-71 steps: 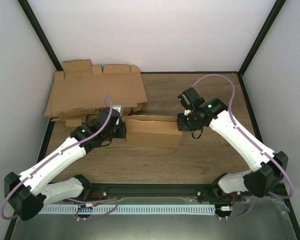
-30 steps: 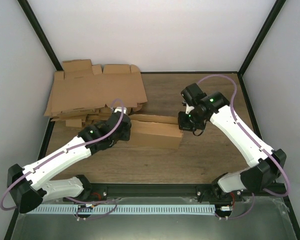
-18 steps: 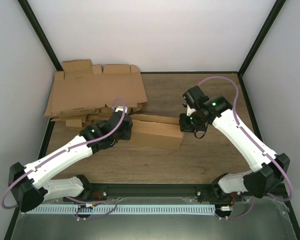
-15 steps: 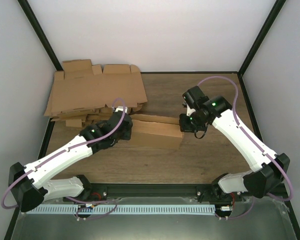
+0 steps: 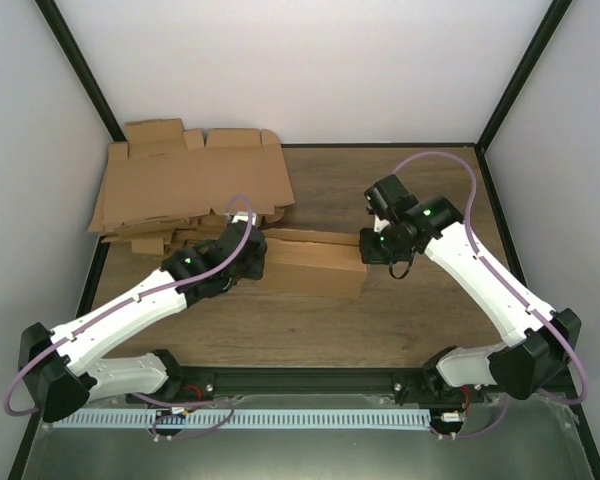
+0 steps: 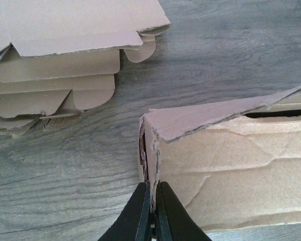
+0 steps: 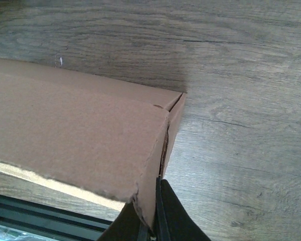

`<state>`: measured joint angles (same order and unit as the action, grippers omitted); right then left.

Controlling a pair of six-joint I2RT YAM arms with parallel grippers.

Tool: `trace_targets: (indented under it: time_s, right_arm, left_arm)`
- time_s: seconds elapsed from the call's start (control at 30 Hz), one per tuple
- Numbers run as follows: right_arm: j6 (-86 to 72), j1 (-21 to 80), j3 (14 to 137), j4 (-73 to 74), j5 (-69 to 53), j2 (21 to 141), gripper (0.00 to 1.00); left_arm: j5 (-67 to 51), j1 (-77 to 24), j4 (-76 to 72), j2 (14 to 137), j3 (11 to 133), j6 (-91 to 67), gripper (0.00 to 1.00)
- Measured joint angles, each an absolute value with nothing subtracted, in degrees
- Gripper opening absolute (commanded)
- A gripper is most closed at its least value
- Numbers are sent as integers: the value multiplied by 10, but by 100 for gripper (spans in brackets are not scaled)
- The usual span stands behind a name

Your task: Fold the paper box

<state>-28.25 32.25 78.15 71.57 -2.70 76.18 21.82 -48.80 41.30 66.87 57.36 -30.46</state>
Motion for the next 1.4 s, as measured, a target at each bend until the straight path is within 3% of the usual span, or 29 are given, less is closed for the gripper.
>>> trace_targets:
  time_s: [1.07, 1.17, 1.27, 1.4]
  right_arm:
    - [-414, 394, 660, 612, 60, 674, 1]
    - [-419, 399, 657, 610, 67, 670, 7]
    - [-425, 403, 668, 628, 65, 677, 19]
    - [-427, 407, 697, 675, 60, 695, 20]
  left_arm:
    - [211, -488, 411, 669, 574, -305, 4]
    - [211, -488, 411, 669, 574, -305, 5]
    - [211, -488, 411, 669, 574, -305, 5]
    - [203, -488, 410, 669, 575, -305, 6]
